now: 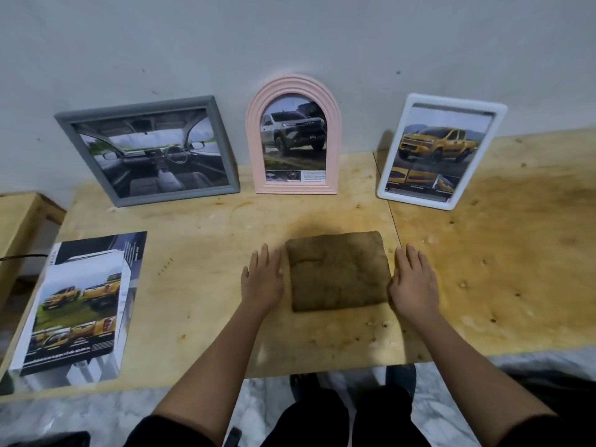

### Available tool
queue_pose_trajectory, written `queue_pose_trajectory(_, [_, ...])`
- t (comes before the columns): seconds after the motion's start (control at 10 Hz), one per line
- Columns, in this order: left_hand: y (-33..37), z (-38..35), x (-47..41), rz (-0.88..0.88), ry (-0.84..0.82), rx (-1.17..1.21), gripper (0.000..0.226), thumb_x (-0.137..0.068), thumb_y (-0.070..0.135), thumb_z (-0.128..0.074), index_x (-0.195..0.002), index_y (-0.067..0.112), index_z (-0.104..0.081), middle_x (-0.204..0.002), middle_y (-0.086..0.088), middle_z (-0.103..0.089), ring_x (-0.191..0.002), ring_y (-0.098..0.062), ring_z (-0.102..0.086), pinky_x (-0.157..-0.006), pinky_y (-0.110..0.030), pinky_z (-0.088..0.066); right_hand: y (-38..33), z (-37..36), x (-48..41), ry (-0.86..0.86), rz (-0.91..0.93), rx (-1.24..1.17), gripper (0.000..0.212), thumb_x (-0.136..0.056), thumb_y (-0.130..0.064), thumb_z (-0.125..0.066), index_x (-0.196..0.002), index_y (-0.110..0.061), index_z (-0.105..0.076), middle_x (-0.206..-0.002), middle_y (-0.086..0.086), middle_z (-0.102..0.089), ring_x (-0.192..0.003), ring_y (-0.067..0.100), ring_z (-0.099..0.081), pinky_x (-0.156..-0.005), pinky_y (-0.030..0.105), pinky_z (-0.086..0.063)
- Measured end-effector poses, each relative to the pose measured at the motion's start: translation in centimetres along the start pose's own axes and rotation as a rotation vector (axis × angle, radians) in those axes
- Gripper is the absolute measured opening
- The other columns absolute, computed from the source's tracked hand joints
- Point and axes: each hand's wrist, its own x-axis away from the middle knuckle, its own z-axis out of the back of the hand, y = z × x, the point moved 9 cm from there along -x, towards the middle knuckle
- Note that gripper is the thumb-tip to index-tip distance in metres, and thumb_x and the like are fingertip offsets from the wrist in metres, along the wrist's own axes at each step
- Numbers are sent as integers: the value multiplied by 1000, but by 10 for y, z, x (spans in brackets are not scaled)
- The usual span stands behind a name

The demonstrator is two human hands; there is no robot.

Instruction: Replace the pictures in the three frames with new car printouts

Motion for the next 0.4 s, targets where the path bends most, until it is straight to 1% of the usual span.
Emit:
queue_pose_trajectory(0.1, [-4,-11,3,-14,-85,-45,52,-101,31,-25,-150,25,-7,-159,-4,4,-146,-26,3,-115,-47,-13,1,-8,4,-87,19,74,56,-98,-22,-29,-150,-21,-8,-159,3,1,-146,25,2,-118,43,-9])
queue_pose_trajectory(0.3, [-1,0,0,-54,-116,-47,53,-101,32,-27,-150,24,-8,-159,-5,5,-146,-27,3,-115,-47,-13,-5,7,-4,-209,74,160,58,-99,-25,-29,-151,-20,-3,-159,4,5,-146,28,2,-116,40,-17])
queue_pose_trajectory(0.4, [1,1,8,-88,-116,-75,53,-100,31,-27,-150,25,-9,-159,-5,4,-146,-27,0,-114,-47,-16,-3,2,2,-302,124,222,59,-98,-25,-31,-150,-18,-4,-159,4,2,-145,29,-5,-114,37,-23])
